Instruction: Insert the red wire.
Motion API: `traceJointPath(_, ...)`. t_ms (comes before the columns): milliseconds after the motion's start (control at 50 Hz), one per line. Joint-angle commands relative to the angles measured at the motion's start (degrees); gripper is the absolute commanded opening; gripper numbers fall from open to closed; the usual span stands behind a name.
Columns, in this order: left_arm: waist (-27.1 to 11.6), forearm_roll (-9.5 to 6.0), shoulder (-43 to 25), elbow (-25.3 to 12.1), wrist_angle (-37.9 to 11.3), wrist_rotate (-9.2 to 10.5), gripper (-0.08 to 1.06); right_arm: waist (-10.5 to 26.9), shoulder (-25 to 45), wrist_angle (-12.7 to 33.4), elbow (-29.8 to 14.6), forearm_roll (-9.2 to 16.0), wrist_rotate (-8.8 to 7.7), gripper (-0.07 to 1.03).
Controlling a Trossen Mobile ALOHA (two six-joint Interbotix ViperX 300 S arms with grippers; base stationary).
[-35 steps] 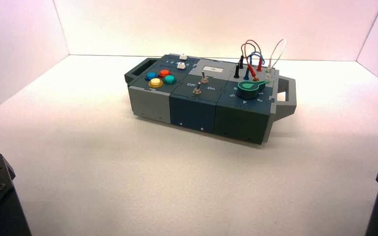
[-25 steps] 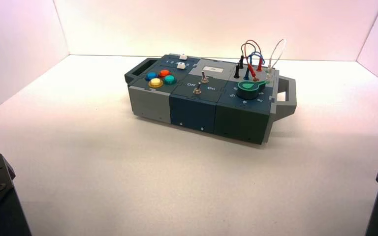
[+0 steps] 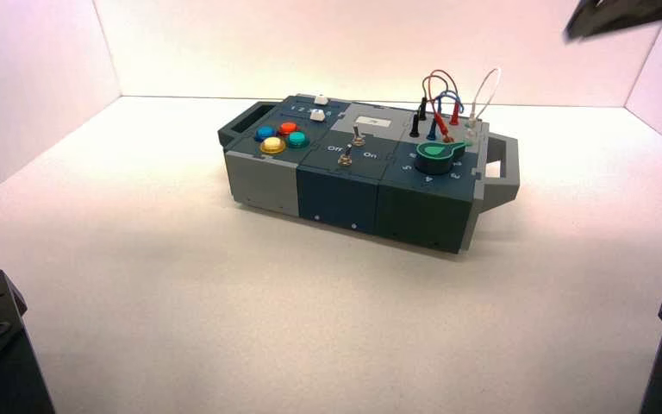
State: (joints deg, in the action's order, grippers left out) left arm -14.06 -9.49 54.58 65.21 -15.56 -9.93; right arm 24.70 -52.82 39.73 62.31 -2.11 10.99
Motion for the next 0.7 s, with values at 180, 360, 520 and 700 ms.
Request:
traceJointPath(180, 0.44, -0.18, 0.53, -1.67, 0.26, 0.09, -0.03, 0.97, 11.51, 1.49, -5.98, 0.26, -2.02, 0.23)
traceJointPath(360, 0.44, -0.18, 0.79, -1.76, 0.35, 0.09, -0.03, 0.97, 15.91, 2.37, -9.40, 0.88, -3.87, 0.27)
traceJointPath(520, 0.35, -0.18, 0.79, -1.76, 0.44, 0.09, -0.03, 1.05, 22.06, 4.04, -12.74, 3.60, -8.17, 0.27)
traceJointPath(700, 0.44, -0.18, 0.97, -1.76, 0.53, 0.09, -0.03, 1.49, 27.60, 4.13, -14.68, 4.22, -11.07, 0.27)
